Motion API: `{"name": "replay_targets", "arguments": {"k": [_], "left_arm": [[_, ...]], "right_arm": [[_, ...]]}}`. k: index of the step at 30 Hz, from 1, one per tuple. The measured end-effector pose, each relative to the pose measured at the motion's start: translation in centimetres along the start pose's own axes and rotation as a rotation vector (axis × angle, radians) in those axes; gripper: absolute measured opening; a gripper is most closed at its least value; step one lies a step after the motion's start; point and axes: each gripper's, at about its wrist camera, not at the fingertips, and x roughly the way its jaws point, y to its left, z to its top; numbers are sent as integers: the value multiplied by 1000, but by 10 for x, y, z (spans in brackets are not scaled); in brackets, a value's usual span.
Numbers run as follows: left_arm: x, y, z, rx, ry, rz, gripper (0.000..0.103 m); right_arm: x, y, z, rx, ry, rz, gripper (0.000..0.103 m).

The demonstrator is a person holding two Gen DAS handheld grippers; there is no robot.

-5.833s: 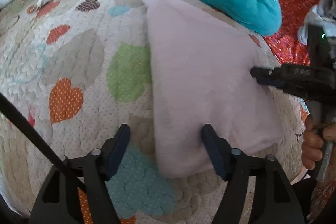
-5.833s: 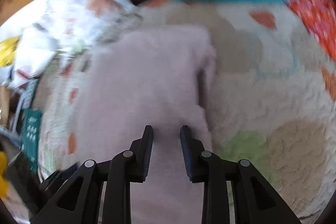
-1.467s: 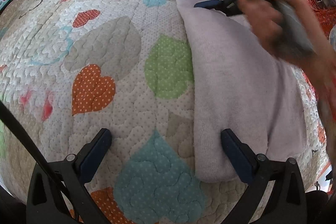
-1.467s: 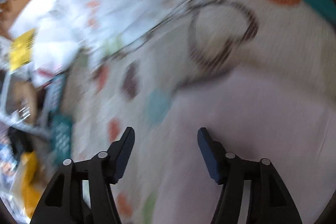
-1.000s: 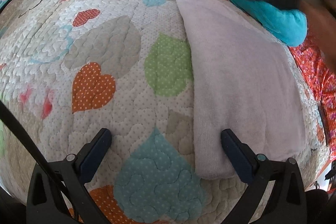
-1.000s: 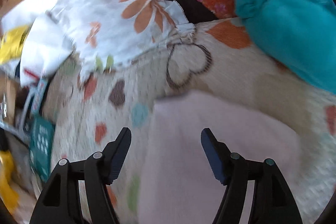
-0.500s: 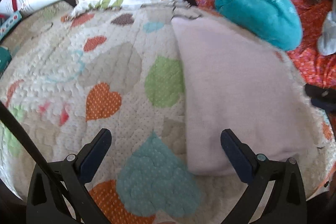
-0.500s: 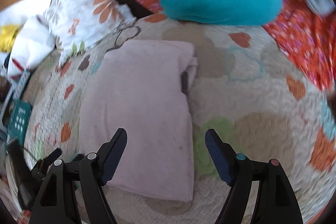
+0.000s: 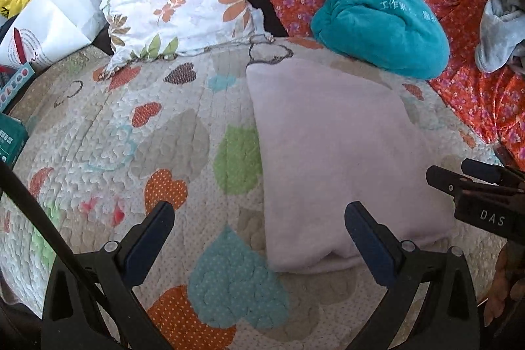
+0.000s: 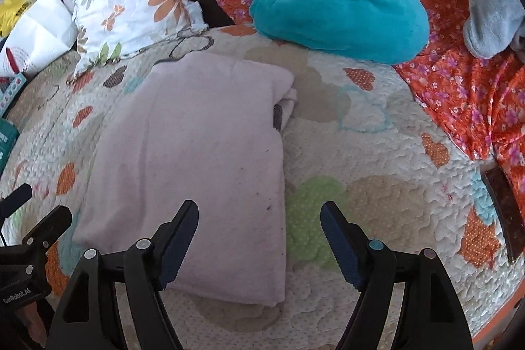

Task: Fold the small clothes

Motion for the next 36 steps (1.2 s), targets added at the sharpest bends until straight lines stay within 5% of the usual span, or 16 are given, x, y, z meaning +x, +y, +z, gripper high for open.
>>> {"name": "replay_targets", "arguments": {"k": [13, 36], "left_arm": [[17, 23, -2, -87, 80, 36, 103], [19, 18, -6, -66, 90, 35, 103]], "right_arm": [[3, 41, -5, -159, -36, -73, 82], [5, 34, -5, -126, -18, -76, 84]]}}
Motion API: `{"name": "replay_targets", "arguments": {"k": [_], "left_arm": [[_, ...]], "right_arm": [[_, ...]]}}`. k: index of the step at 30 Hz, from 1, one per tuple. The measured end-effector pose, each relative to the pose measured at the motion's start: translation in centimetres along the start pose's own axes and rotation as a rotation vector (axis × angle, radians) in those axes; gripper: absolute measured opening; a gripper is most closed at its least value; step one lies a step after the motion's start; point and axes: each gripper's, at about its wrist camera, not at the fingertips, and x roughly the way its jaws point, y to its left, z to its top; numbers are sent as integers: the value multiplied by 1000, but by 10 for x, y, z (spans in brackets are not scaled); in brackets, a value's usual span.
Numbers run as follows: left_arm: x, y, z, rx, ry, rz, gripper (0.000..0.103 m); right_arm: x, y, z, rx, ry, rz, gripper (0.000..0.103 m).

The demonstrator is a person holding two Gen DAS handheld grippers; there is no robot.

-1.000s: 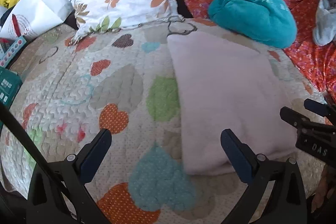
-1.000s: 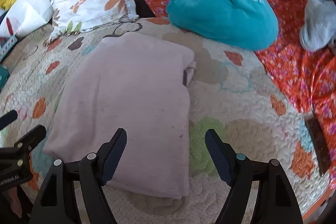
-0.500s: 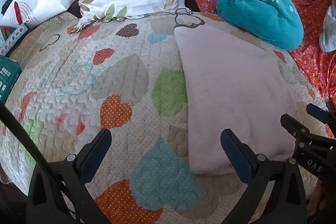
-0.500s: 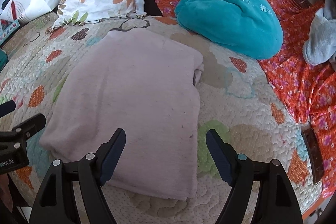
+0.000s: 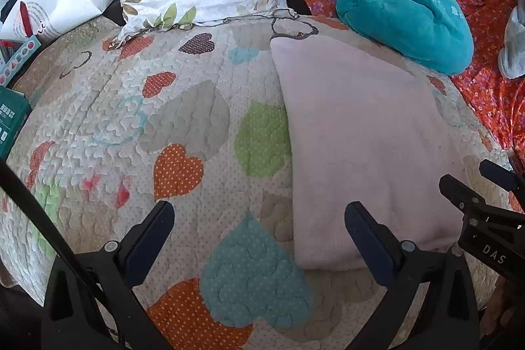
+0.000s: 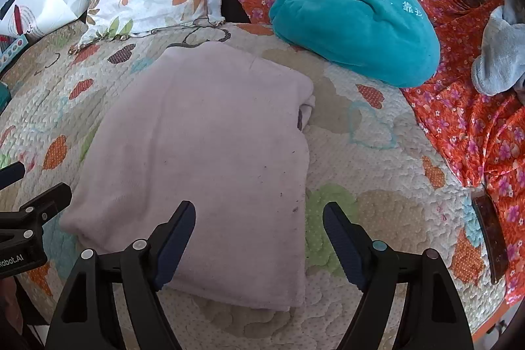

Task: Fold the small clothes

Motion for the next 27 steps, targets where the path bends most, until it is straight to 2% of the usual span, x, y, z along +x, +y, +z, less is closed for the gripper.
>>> {"name": "replay_targets", "arguments": {"k": [27], "left_arm": [[6, 0, -2, 5, 25, -11, 103]], "right_arm": [[5, -1, -1, -13, 7, 11, 85]]}}
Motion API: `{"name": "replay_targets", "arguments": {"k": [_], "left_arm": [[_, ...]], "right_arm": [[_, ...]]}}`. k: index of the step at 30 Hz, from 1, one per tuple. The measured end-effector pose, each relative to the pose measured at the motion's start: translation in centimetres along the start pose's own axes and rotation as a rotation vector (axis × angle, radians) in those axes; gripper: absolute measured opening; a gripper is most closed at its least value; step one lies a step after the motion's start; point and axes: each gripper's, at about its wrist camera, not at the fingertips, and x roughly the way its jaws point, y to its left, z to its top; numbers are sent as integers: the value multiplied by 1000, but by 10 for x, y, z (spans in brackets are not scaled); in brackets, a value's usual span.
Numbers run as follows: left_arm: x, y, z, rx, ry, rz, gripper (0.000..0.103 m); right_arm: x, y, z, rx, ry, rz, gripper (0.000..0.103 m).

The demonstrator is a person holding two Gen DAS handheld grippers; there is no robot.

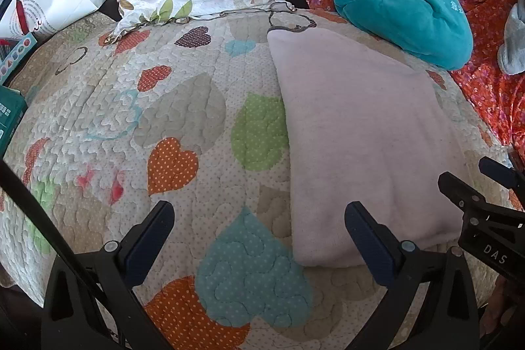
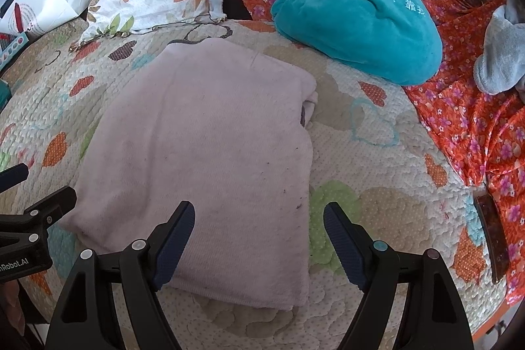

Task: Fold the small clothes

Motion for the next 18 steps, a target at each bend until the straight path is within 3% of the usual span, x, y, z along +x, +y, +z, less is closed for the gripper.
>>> {"name": "replay_targets", "arguments": {"k": [18], "left_arm": [[4, 2, -3, -8, 15, 1, 103]], "right_arm": [[0, 0, -1, -6, 0, 0, 85]]}}
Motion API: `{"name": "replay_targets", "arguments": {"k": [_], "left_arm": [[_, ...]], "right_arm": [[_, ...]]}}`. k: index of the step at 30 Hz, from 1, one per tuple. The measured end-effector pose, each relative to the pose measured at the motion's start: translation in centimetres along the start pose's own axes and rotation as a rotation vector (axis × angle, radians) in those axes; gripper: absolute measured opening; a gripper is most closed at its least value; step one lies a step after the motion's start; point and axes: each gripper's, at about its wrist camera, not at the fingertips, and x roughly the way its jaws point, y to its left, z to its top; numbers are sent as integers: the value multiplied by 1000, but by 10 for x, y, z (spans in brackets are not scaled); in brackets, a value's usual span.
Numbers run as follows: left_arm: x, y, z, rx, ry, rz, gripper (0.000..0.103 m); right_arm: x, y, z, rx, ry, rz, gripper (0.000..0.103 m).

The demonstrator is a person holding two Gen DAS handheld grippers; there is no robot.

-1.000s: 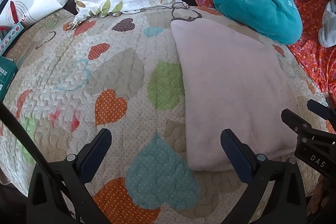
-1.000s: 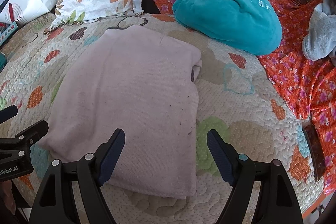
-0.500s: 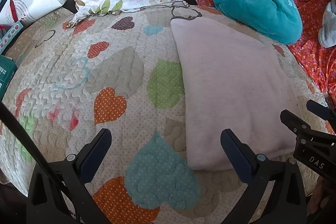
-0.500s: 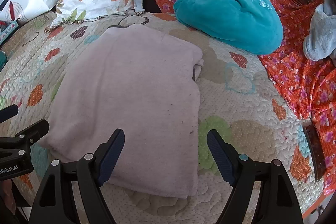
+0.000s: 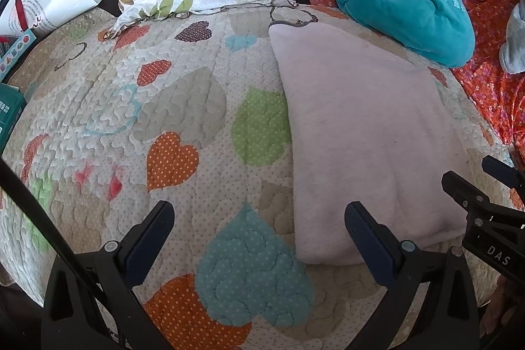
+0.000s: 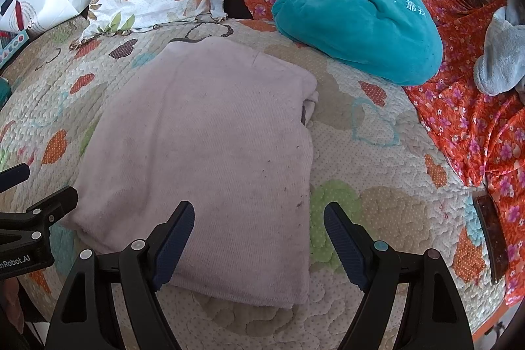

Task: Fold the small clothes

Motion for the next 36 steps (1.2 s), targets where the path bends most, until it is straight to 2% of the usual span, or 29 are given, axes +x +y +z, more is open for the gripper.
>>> {"name": "replay_targets", "arguments": {"k": [36], "left_arm": [[5, 3, -3, -11, 14, -3, 103]], "right_arm": [[0, 3, 0, -9, 2, 1, 87]]}}
